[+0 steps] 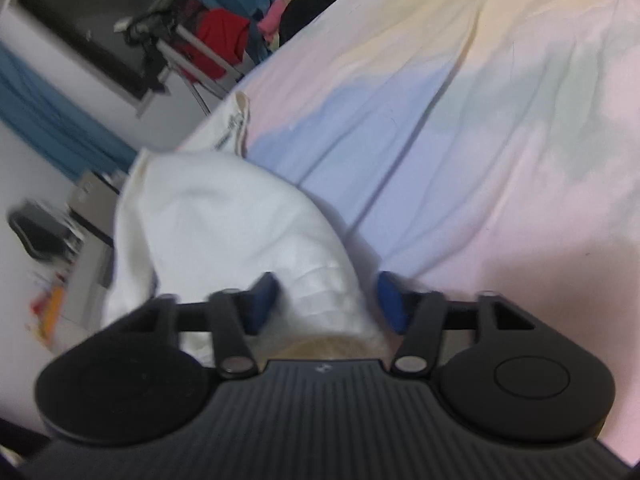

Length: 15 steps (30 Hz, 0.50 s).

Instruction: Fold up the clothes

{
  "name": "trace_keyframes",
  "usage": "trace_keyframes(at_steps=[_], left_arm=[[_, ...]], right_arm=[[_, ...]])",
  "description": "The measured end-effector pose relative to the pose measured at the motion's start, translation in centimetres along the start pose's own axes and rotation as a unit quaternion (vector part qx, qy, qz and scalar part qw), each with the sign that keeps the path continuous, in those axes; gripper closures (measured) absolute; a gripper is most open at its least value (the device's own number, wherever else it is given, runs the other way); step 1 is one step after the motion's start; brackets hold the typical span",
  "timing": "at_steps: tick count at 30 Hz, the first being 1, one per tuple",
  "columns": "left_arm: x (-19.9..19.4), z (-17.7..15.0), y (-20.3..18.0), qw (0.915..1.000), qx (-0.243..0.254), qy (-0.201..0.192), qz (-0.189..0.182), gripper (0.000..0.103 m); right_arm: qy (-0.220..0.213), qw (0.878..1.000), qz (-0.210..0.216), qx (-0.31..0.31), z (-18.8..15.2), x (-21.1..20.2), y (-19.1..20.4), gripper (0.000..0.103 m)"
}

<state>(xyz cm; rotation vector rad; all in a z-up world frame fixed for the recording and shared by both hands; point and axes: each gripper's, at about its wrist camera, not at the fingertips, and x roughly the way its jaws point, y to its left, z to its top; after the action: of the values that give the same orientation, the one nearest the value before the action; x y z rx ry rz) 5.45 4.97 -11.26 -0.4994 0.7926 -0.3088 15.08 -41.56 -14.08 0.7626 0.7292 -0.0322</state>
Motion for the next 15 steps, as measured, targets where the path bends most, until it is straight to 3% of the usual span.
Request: trace_keyframes(at_steps=[2, 5, 10, 13, 15], left_arm=[[-0.7, 0.5, 0.5, 0.9996, -0.013, -0.022, -0.005, 0.07], [-1.7, 1.4, 1.3, 0.9978, -0.033, -0.056, -0.013, 0.081], [-4.3, 3.4, 3.1, 0.9912, -0.063, -0.116, -0.011, 0.084], [-5.1, 5.5, 4.8, 0.9899, -0.045, -0.127, 0.042, 0.084], [-4.3, 6.5, 5.8, 0.9921, -0.039, -0.098, 0.068, 0.083]], right_arm=[[-0.003, 1.0, -0.011, -0.029, -0.4, -0.3, 0.8, 0.057], [-0.011, 0.997, -0.018, -0.073, -1.0, -1.1, 2.5, 0.057], [-0.015, 0.984, 0.016, -0.176, -2.9, -3.0, 6.2, 0.056], [0.005, 0.967, 0.045, -0.25, -5.2, -3.3, 9.1, 0.056], [0.02, 0.96, 0.052, -0.273, -6.6, -3.0, 10.3, 0.056]])
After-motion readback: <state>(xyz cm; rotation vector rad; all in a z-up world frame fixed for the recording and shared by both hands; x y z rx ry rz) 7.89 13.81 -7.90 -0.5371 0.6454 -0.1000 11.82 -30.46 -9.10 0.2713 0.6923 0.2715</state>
